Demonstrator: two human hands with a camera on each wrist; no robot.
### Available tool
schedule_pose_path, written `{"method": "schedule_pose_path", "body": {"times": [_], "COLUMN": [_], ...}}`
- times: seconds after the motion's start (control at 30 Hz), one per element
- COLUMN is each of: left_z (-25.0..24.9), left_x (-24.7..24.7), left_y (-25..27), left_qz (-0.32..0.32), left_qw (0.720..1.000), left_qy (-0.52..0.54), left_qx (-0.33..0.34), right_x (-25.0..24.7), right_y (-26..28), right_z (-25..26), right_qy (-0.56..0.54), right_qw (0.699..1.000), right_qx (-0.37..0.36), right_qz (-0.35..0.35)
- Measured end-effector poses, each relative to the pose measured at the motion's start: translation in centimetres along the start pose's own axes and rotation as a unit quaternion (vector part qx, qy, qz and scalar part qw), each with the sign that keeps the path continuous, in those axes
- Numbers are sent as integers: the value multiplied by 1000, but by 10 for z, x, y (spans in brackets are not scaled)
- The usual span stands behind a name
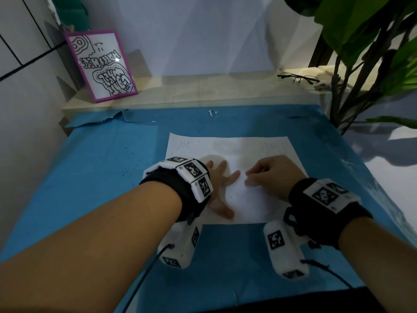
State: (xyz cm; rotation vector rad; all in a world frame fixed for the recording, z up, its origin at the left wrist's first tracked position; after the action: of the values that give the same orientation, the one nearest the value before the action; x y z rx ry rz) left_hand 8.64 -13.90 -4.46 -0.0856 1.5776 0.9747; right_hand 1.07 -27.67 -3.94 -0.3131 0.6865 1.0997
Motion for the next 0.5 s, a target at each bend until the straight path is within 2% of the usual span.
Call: {"method": "schedule_pose_path", "body": {"times": [0.13, 0.27, 0.4, 0.5], "left_z": [-1, -3, -1, -3], "left_x": [-4, -6, -4, -5], "left_y": [7, 10, 7, 9], "left_qz": [-7, -2, -9, -4], "left_qw": [1000, 1000, 1000, 1000], "left_qy": [5, 11, 15, 19], "left_qx": [4, 5, 6, 4], "right_x": [2, -4, 2, -7], "right_y": [12, 2, 9, 0], "right_z": [0, -3, 3, 1], "right_qy": [17, -3, 37, 35], "right_qw": [997, 1000, 997, 999], "right_qx": [-9, -4, -31, -18], "right_qz": [77, -1, 64, -2]}}
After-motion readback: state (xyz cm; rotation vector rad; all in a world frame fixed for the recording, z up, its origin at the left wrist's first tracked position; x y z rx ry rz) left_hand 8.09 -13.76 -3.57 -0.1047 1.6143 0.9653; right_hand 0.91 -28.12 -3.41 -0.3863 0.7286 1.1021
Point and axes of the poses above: each hand's wrist, its own y-axis away from the middle knuckle, its own x-axis out of the palm, z = x × y, the point moved 1 cm from there along -y, towards the middle knuckle, and after that the axes turned 8 degrees about -z, right-handed, at the moved point
